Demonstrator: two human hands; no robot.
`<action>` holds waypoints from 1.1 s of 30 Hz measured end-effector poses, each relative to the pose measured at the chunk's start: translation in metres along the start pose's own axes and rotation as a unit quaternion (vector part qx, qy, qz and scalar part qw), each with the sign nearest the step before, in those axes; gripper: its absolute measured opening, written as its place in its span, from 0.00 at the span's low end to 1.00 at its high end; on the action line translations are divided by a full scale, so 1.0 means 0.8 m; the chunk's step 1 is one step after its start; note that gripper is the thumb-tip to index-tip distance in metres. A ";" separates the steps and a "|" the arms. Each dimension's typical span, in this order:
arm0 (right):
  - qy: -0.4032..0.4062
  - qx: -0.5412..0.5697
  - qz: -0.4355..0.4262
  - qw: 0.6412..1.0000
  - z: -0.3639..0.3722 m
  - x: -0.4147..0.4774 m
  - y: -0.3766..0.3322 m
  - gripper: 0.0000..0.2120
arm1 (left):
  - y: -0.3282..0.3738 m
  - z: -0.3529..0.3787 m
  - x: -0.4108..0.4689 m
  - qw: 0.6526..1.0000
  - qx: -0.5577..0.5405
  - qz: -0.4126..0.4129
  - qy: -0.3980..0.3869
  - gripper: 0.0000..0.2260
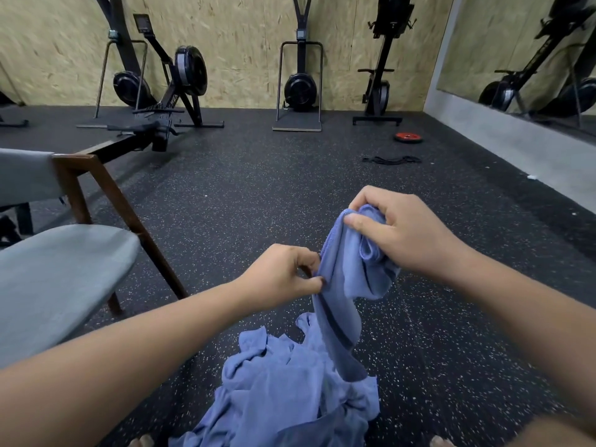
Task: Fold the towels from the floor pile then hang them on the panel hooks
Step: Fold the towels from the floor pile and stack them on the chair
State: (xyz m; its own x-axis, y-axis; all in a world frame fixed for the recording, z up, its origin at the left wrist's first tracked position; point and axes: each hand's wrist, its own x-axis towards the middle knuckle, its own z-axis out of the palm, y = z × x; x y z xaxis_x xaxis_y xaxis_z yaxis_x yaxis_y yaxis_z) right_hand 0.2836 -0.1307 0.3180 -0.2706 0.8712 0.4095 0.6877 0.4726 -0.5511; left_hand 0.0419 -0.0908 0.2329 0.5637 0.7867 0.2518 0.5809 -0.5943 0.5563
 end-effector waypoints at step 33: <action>0.121 0.000 0.254 0.960 0.001 0.001 0.161 0.08 | -0.187 -0.091 -0.035 0.958 0.229 -0.168 0.033 0.16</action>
State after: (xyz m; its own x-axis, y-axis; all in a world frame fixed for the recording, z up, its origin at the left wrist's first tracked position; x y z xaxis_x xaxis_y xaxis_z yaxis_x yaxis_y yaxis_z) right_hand 0.3717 -0.0689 0.2469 0.2637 0.9327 0.2459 0.6898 -0.0042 -0.7240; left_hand -0.1032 -0.0118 0.2004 0.2698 0.9464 0.1777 0.9285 -0.3046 0.2126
